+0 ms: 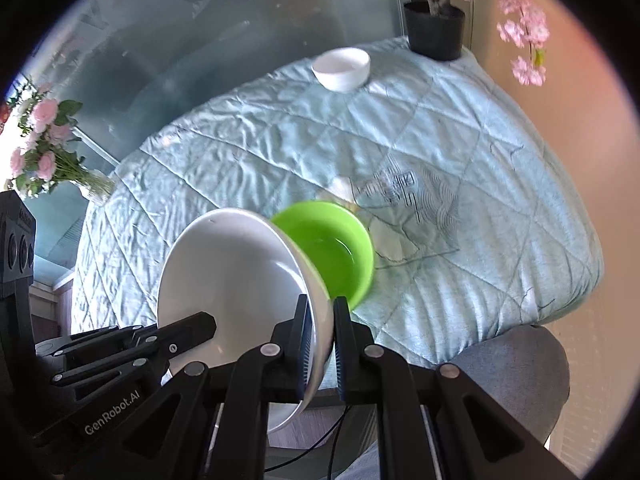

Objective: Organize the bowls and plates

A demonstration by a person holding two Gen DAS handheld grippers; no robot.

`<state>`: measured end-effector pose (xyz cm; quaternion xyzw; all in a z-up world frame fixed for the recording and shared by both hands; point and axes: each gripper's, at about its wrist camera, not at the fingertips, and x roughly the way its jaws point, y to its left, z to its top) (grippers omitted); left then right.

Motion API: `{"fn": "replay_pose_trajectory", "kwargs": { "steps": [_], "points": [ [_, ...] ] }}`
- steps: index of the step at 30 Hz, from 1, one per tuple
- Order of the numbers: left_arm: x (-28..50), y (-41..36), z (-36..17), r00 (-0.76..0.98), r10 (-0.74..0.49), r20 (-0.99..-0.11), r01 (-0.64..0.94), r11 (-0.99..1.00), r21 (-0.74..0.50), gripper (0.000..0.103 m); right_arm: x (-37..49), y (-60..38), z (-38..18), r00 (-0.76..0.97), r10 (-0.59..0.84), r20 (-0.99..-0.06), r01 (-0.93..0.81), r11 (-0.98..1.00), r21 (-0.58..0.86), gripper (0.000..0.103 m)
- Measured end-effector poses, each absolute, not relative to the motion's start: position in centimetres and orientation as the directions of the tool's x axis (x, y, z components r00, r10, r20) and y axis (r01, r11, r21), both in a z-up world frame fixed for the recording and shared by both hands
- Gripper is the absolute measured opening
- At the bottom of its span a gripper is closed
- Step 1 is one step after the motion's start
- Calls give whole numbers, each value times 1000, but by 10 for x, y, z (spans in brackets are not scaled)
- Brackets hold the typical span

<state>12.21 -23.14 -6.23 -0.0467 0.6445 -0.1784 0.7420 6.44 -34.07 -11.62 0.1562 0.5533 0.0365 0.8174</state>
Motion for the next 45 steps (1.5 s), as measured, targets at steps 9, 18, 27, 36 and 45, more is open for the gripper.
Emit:
{"fn": "replay_pose_trajectory", "kwargs": {
  "steps": [9,18,27,36,45],
  "points": [
    [155,-227,-105,58,-334,-941,133,937,-324,4,96,-340,-151,320,245,-915,107,951,292,10],
    [191,-237,-142,5,-340,-940,99,936,-338,4,131,-344,-181,260,230,-938,131,954,271,9],
    [200,-240,-158,-19,-395,-918,83,915,-396,7,137,-341,-187,246,156,-957,149,969,197,8],
    [191,-215,-141,21,-411,-911,69,910,-409,12,136,-323,-187,240,80,-967,125,986,113,8],
    [176,-184,-134,46,-401,-915,54,916,-398,12,136,-314,-190,248,31,-968,118,991,62,8]
  ]
}}
